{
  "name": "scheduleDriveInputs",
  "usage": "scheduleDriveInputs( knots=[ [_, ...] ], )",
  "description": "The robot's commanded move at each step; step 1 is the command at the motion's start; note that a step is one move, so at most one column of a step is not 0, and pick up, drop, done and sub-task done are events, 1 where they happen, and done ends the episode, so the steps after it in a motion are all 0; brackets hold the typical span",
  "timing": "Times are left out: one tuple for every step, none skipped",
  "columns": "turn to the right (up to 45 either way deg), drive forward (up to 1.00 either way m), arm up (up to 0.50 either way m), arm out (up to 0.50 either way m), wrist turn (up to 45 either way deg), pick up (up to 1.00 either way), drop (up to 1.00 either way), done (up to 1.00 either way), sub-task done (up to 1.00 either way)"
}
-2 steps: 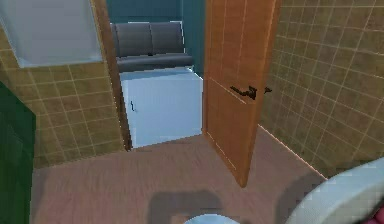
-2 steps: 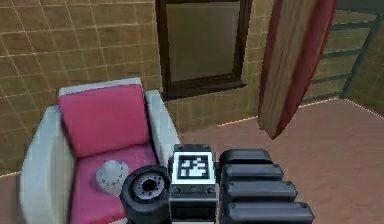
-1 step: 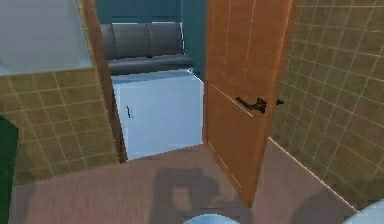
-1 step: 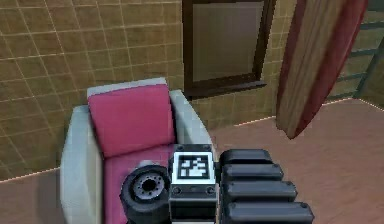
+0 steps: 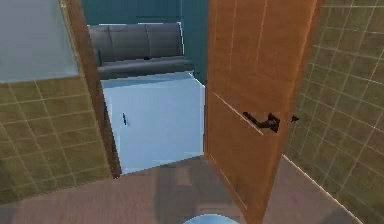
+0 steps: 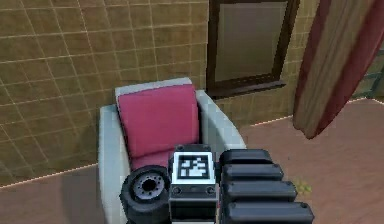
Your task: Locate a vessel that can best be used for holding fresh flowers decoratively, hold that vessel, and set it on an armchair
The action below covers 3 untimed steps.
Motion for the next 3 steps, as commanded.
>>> scheduleDriveInputs(
  knots=[
    [12.0, 0.00, 0.00, 0.00, 0.0, 0.00, 0.00, 0.00, 0.00],
    [0.0, 0.50, 0.00, 0.00, 0.0, 0.00, 0.00, 0.00, 0.00],
    [45.0, 0.00, 0.00, 0.00, 0.0, 0.00, 0.00, 0.00, 0.00]
  ],
)
